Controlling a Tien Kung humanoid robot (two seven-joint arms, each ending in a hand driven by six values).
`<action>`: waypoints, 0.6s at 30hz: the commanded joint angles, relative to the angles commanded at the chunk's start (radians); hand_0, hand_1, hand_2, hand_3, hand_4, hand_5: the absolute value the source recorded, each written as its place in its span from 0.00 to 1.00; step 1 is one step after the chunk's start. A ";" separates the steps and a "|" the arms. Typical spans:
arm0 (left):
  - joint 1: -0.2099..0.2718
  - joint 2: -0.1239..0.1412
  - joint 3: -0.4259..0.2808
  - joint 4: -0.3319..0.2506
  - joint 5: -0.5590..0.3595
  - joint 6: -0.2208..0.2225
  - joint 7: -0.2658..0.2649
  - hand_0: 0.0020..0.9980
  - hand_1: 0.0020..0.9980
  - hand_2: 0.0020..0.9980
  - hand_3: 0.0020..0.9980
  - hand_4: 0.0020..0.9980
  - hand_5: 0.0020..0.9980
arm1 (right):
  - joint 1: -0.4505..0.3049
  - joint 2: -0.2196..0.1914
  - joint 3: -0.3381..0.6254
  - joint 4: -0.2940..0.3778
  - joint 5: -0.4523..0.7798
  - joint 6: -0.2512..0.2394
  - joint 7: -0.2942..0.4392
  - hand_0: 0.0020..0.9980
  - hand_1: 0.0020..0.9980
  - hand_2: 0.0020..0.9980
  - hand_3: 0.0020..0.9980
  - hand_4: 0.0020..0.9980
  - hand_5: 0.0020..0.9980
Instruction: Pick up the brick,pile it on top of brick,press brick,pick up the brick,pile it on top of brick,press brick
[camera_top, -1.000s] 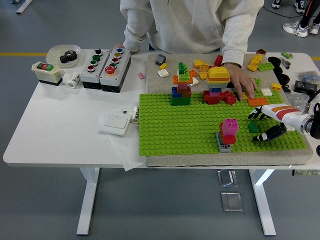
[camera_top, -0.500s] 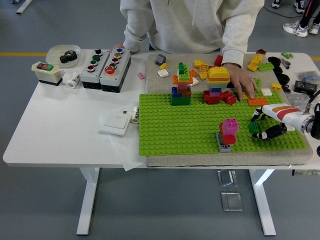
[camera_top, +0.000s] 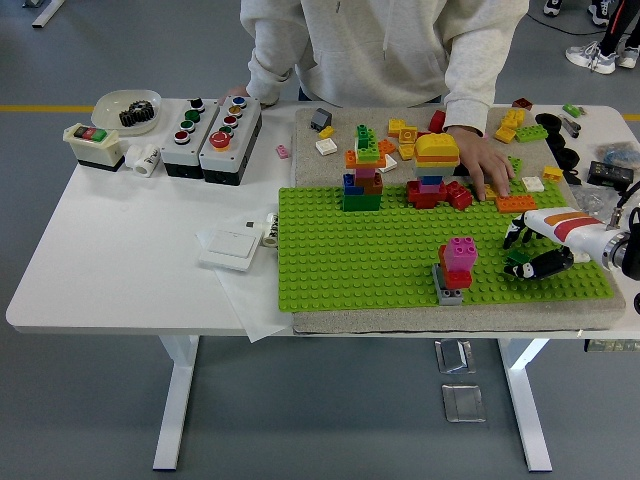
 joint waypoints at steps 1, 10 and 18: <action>0.000 0.000 -0.001 0.000 0.001 0.000 0.000 0.80 0.71 0.59 0.53 0.52 0.51 | 0.001 -0.001 0.000 0.001 0.000 -0.002 0.001 0.58 0.57 0.62 0.56 0.79 0.39; 0.001 0.000 -0.006 0.000 0.004 -0.001 0.000 0.80 0.71 0.59 0.53 0.52 0.51 | 0.001 -0.010 0.017 0.011 0.002 -0.009 0.002 0.56 0.56 0.62 0.55 0.78 0.41; 0.006 -0.001 -0.013 0.000 0.010 -0.002 0.002 0.80 0.71 0.59 0.53 0.52 0.51 | -0.005 -0.030 0.055 0.035 0.002 -0.004 -0.010 0.57 0.58 0.63 0.56 0.78 0.40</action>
